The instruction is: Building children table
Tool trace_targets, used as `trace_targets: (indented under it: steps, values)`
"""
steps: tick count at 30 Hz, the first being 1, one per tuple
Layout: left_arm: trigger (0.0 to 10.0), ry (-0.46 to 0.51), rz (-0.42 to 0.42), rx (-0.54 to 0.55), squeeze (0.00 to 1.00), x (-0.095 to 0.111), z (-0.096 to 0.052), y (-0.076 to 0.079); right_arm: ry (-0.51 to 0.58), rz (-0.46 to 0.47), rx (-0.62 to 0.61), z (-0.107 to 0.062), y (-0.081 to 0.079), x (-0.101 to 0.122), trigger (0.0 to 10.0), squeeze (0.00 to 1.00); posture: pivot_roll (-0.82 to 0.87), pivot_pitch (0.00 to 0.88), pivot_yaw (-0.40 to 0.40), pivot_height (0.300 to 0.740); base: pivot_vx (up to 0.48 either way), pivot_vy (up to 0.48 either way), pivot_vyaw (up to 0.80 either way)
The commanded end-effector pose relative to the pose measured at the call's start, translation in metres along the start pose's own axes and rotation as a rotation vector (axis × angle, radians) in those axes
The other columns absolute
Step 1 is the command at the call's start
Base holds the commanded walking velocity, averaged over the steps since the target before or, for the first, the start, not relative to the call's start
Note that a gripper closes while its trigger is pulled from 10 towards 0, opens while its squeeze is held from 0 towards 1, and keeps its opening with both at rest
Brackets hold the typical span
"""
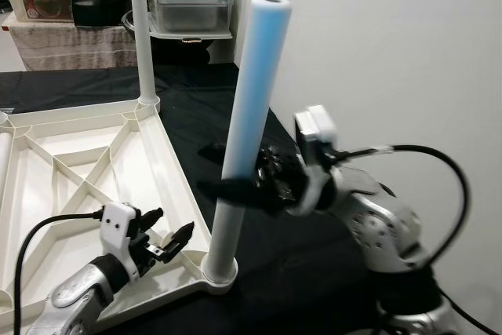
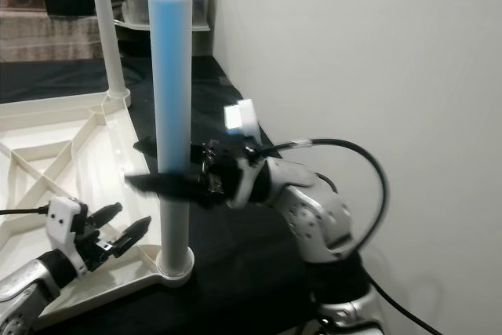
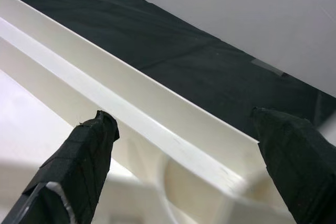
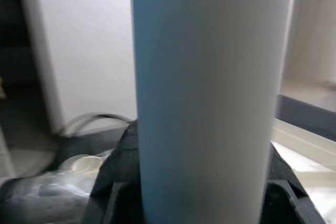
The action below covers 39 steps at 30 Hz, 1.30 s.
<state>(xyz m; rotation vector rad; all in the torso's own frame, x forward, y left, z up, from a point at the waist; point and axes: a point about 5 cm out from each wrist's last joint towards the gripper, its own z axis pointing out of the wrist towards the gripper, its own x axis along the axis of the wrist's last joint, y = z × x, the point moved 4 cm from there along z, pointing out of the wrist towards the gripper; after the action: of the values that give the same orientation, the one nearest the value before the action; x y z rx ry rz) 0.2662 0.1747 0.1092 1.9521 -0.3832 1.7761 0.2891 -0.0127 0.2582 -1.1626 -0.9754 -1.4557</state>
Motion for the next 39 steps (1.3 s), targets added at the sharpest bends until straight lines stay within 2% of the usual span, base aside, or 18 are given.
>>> trace_targets:
  steps: [1, 2, 3, 4, 6, 7, 8, 10, 13, 15, 16, 27, 30, 31, 34, 35, 36, 39]
  values:
    - [10.0, -0.019, -0.008, -0.002, 0.0, -0.004, -0.001, 0.001, -0.192, 0.027, -0.456, -0.009, 0.055, -0.036, 0.0, 0.0, 0.08, 0.0, -0.159, 0.74, 0.0, 0.0, 0.0]
    - [10.0, -0.019, -0.008, -0.002, 0.0, -0.004, -0.001, 0.001, -0.192, 0.027, -0.456, -0.009, 0.055, -0.036, 0.0, 0.0, 0.08, 0.0, -0.159, 0.74, 0.0, 0.0, 0.0]
    - [10.0, -0.018, -0.009, -0.004, 0.0, -0.004, 0.0, 0.003, -0.256, 0.04, -0.676, -0.021, 0.077, -0.048, 0.0, 0.0, 0.07, 0.0, -0.157, 0.74, 0.0, 0.0, 0.0]
    - [10.0, -0.018, -0.011, -0.008, 0.0, -0.004, 0.002, 0.004, -0.272, 0.019, -0.758, -0.026, 0.08, -0.053, 0.0, 0.0, 0.07, 0.0, -0.157, 0.74, 0.0, 0.0, 0.0]
    - [10.0, -0.017, -0.012, -0.01, 0.0, -0.005, 0.003, 0.005, -0.265, 0.003, -0.776, -0.028, 0.079, -0.054, 0.0, 0.0, 0.07, 0.0, -0.157, 0.74, 0.0, 0.0, 0.0]
    - [10.0, -0.017, -0.015, -0.014, 0.0, -0.005, 0.004, 0.006, -0.255, 0.026, -0.763, -0.026, 0.073, -0.055, 9.6, 0.0, 0.06, 0.0, -0.146, 0.74, 0.0, 0.0, 0.0]
    - [10.0, -0.016, -0.016, -0.019, 0.0, -0.004, 0.005, 0.007, -0.222, 0.048, -0.708, -0.02, 0.062, -0.052, 10.0, 0.0, 0.06, 0.0, -0.142, 0.74, 0.0, 0.0, 0.0]
    - [10.0, -0.016, -0.016, -0.019, 0.0, -0.004, 0.005, 0.007, -0.222, 0.048, -0.708, -0.02, 0.062, -0.052, 10.0, 0.0, 0.06, 0.0, -0.142, 0.74, 0.0, 0.0, 0.0]
    - [10.0, -0.016, -0.018, -0.025, 0.0, -0.004, 0.006, 0.007, -0.184, 0.08, -0.642, -0.013, 0.053, -0.048, 10.0, 0.0, 0.06, 0.0, -0.141, 0.74, 0.0, 0.0, 0.0]
    - [10.0, -0.014, -0.017, -0.026, 0.0, -0.003, 0.008, 0.007, -0.124, 0.078, -0.617, -0.014, 0.054, -0.039, 10.0, 0.0, 0.06, 0.0, -0.142, 0.74, 0.0, 0.0, 0.0]
    - [10.0, -0.013, -0.017, -0.026, 0.0, -0.003, 0.008, 0.007, -0.106, 0.078, -0.621, -0.014, 0.055, -0.036, 10.0, 1.0, 0.06, 0.0, -0.142, 0.74, 0.0, 0.0, 0.0]
    - [10.0, -0.011, -0.016, -0.018, 0.0, -0.003, 0.008, 0.007, -0.05, 0.051, -0.68, -0.022, 0.063, -0.024, 10.0, 1.0, 0.06, 0.0, -0.148, 0.74, 0.0, 0.0, 0.0]
    - [10.0, -0.006, -0.009, 0.002, 0.0, -0.004, 0.007, 0.006, -0.054, -0.024, -0.713, -0.039, 0.058, -0.02, 10.0, 1.0, 0.05, 0.0, -0.148, 0.74, 0.0, 0.0, 0.0]
    - [10.0, -0.006, -0.009, 0.002, 0.0, -0.004, 0.007, 0.006, -0.054, -0.024, -0.713, -0.039, 0.058, -0.02, 10.0, 1.0, 0.05, 0.0, -0.148, 0.74, 0.0, 0.0, 0.0]
    - [10.0, 0.006, 0.007, 0.108, 0.0, -0.008, 0.009, -0.003, -0.109, -0.026, -0.722, -0.069, 0.044, -0.039, 10.0, 1.0, 0.03, 0.0, -0.131, 0.74, 0.0, 0.0, 0.0]
    - [10.0, 0.006, 0.007, 0.108, 0.0, -0.008, 0.009, -0.003, -0.109, -0.026, -0.722, -0.069, 0.044, -0.039, 10.0, 1.0, 0.03, 0.0, -0.131, 0.74, 0.0, 0.0, 0.0]
    - [10.0, 0.011, 0.023, 0.137, 0.0, -0.01, 0.01, -0.003, -0.169, 0.018, -0.679, -0.079, 0.031, -0.055, 10.0, 1.0, 0.02, 0.0, -0.124, 0.74, 0.0, 0.0, 0.0]
    - [10.0, 0.014, 0.018, 0.145, 0.0, -0.011, 0.01, -0.002, -0.214, 0.026, -0.637, -0.084, 0.021, -0.065, 10.0, 1.0, 0.02, 0.0, -0.119, 0.74, 0.0, 0.0, 0.0]
